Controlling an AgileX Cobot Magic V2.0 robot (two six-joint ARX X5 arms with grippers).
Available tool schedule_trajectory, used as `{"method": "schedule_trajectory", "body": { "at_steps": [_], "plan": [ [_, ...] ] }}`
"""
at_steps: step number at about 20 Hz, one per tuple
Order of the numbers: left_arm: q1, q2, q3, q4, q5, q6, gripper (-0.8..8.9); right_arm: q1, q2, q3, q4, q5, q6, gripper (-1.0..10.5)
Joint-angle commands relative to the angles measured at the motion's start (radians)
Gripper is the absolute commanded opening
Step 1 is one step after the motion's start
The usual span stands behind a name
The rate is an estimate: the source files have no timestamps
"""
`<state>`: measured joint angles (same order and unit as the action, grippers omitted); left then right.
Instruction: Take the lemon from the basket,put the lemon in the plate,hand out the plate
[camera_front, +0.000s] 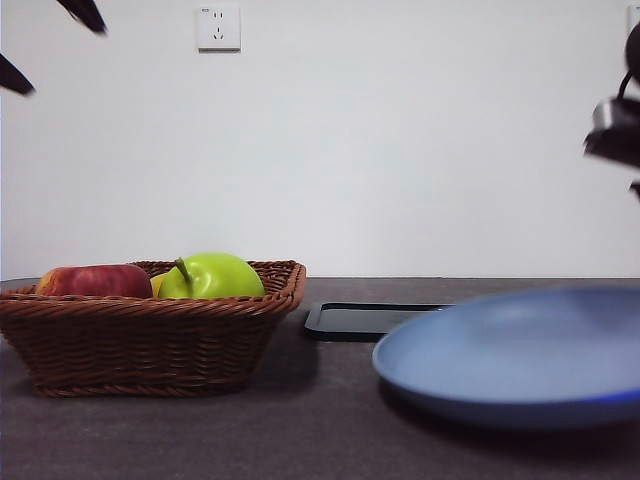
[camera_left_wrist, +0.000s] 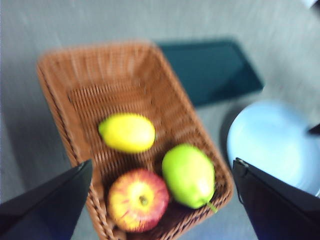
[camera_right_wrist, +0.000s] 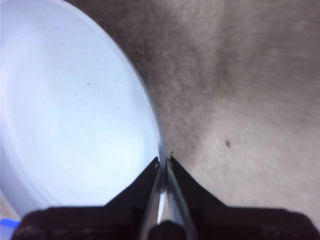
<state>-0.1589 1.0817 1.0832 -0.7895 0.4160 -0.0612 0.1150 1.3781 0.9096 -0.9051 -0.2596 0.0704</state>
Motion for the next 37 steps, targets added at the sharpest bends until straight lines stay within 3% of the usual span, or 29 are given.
{"method": "schedule_trajectory", "body": {
  "at_steps": [1, 4, 9, 15, 18, 25, 28, 29, 31, 32, 37],
  "plan": [
    [-0.050, 0.125, 0.084, -0.068, -0.070, -0.037, 4.83, -0.004, -0.072, 0.014, -0.004, -0.004, -0.016, 0.0],
    [-0.099, 0.307, 0.189, -0.139, -0.075, -0.106, 4.83, -0.004, -0.168, 0.014, -0.011, -0.004, -0.017, 0.0],
    [-0.143, 0.552, 0.302, -0.135, -0.076, -0.236, 4.83, -0.004, -0.249, 0.014, -0.021, -0.004, -0.019, 0.0],
    [-0.145, 0.703, 0.339, -0.066, -0.089, -0.369, 4.83, -0.004, -0.255, 0.014, -0.026, -0.004, -0.022, 0.0],
    [-0.145, 0.727, 0.339, -0.025, -0.152, -0.418, 4.83, -0.003, -0.255, 0.014, -0.026, -0.004, -0.027, 0.0],
    [-0.172, 0.828, 0.339, -0.013, -0.159, -0.433, 4.82, -0.003, -0.255, 0.014, -0.026, -0.004, -0.027, 0.0],
    [-0.190, 0.837, 0.339, 0.003, -0.212, -0.423, 4.78, -0.003, -0.255, 0.014, -0.026, -0.004, -0.028, 0.0],
    [-0.192, 0.837, 0.339, 0.004, -0.215, -0.414, 4.42, -0.003, -0.255, 0.014, -0.025, -0.004, -0.028, 0.0],
    [-0.192, 0.837, 0.339, 0.000, -0.212, -0.404, 2.28, -0.004, -0.255, 0.014, -0.024, -0.004, -0.028, 0.0],
    [-0.192, 0.837, 0.339, 0.000, -0.198, -0.376, 1.75, -0.004, -0.255, 0.014, -0.024, -0.004, -0.027, 0.0],
    [-0.177, 0.771, 0.369, -0.023, -0.172, -0.248, 1.74, -0.004, -0.253, 0.014, 0.017, -0.005, -0.026, 0.0]
  ]
}}
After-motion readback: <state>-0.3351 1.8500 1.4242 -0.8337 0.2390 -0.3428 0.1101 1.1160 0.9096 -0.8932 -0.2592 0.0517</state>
